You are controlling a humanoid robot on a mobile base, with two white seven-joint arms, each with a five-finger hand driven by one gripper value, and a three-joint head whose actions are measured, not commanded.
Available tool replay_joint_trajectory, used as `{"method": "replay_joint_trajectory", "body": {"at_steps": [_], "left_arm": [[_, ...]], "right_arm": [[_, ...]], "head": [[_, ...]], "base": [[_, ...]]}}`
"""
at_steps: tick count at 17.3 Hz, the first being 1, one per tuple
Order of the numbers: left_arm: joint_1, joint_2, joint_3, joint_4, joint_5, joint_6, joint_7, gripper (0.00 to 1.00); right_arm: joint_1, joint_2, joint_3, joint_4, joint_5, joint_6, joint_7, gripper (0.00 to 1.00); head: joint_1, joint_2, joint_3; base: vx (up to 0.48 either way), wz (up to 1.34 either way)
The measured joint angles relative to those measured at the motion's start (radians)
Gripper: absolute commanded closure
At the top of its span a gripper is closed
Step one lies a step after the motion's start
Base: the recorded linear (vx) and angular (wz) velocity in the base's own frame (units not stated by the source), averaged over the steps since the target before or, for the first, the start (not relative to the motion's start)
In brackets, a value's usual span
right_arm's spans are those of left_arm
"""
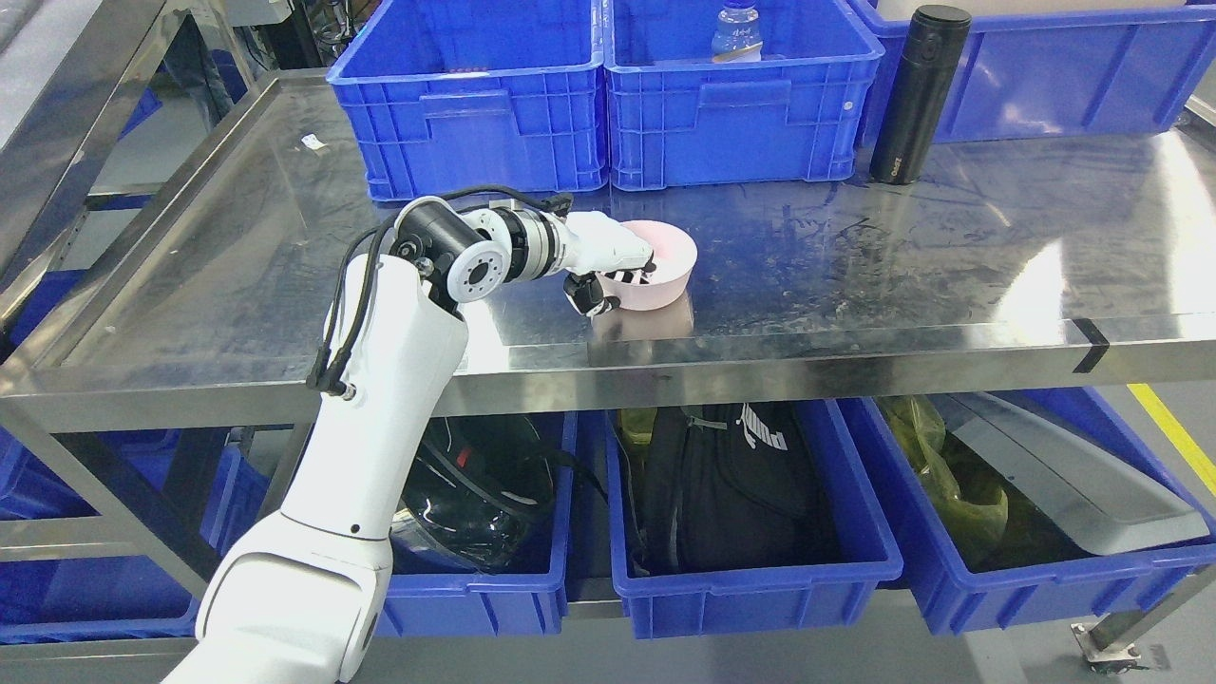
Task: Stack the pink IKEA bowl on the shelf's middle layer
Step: 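Lift the pink bowl up off the table with the left hand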
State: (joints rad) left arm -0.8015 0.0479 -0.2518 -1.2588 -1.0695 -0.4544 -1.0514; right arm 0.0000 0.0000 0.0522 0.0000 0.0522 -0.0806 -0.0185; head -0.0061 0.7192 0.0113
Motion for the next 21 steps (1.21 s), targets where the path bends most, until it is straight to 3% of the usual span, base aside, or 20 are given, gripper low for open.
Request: {"method": "replay_joint_trajectory", "body": {"at_steps": [5, 12, 15, 21], "left_arm": [[-0.017, -0.02, 0.091, -0.009, 0.049, -0.135, 0.0, 1.0], [-0.026, -0.034, 0.232, -0.095, 0.199, -0.216, 0.0, 1.0], [0.023, -0.037, 0.287, -0.136, 0.301, -0.298, -0.001, 1.0], [0.133, -0.042, 0.356, -0.19, 0.398, -0.33, 0.005, 1.0]], "right_arm": [[0.0, 0.0, 0.0, 0.0, 0.0, 0.0, 0.0, 0.0], [0.0, 0.0, 0.0, 0.0, 0.0, 0.0, 0.0, 0.0], [0.0, 0.0, 0.0, 0.0, 0.0, 0.0, 0.0, 0.0], [0.0, 0.0, 0.0, 0.0, 0.0, 0.0, 0.0, 0.0]], "head": [[0.0, 0.0, 0.0], [0.0, 0.0, 0.0], [0.0, 0.0, 0.0], [0.0, 0.0, 0.0]], "base": [[0.0, 0.0], [0.0, 0.0], [0.0, 0.0], [0.0, 0.0]]}}
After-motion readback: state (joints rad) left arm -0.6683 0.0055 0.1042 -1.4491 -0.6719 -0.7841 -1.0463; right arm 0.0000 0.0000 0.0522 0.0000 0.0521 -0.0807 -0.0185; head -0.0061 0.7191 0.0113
